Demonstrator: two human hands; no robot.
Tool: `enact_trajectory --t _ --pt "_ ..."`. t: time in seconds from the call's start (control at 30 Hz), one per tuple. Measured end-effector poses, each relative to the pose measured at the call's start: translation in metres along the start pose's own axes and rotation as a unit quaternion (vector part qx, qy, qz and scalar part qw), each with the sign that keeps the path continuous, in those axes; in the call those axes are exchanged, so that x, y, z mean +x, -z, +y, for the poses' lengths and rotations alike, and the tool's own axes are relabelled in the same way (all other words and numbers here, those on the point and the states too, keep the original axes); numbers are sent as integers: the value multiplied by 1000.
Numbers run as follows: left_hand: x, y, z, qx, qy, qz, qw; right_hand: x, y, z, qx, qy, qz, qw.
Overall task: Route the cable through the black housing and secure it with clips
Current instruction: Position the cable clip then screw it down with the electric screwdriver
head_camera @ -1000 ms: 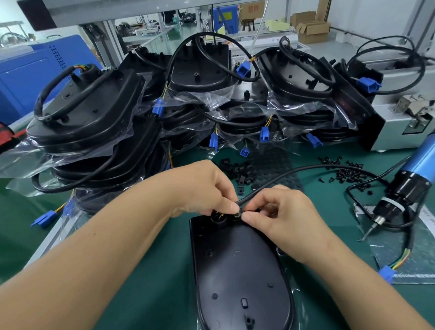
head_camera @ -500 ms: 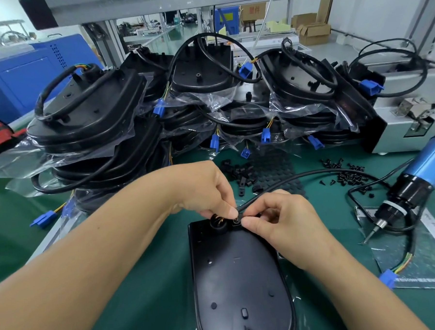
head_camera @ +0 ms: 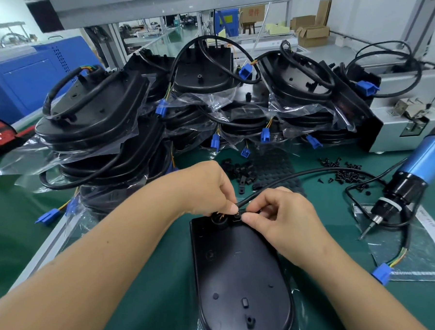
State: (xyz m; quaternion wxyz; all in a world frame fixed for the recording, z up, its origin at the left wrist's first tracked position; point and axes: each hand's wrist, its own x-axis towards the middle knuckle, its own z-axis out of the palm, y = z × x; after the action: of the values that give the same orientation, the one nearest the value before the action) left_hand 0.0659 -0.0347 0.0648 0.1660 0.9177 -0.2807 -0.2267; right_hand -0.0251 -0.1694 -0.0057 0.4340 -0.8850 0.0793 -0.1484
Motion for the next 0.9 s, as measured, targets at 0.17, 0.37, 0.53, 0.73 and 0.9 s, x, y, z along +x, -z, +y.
enact_trajectory --t 0.17,0.37,0.53,0.73,0.9 --pt "-3 -2 -14 -165 31 -10 986 0 1 0 0 0 -4 1000" --pt "0 -1 -18 -199 33 -65 977 0 0 1 -2 1 -3 1000" --pt "2 -1 -11 -128 19 -79 988 0 -1 2 5 -3 -6 1000" --pt "1 2 -4 -16 -3 -51 999 0 -1 4 3 -1 -1 1000" --pt "1 2 0 -16 -13 -24 1000 3 0 4 1 4 3 1000"
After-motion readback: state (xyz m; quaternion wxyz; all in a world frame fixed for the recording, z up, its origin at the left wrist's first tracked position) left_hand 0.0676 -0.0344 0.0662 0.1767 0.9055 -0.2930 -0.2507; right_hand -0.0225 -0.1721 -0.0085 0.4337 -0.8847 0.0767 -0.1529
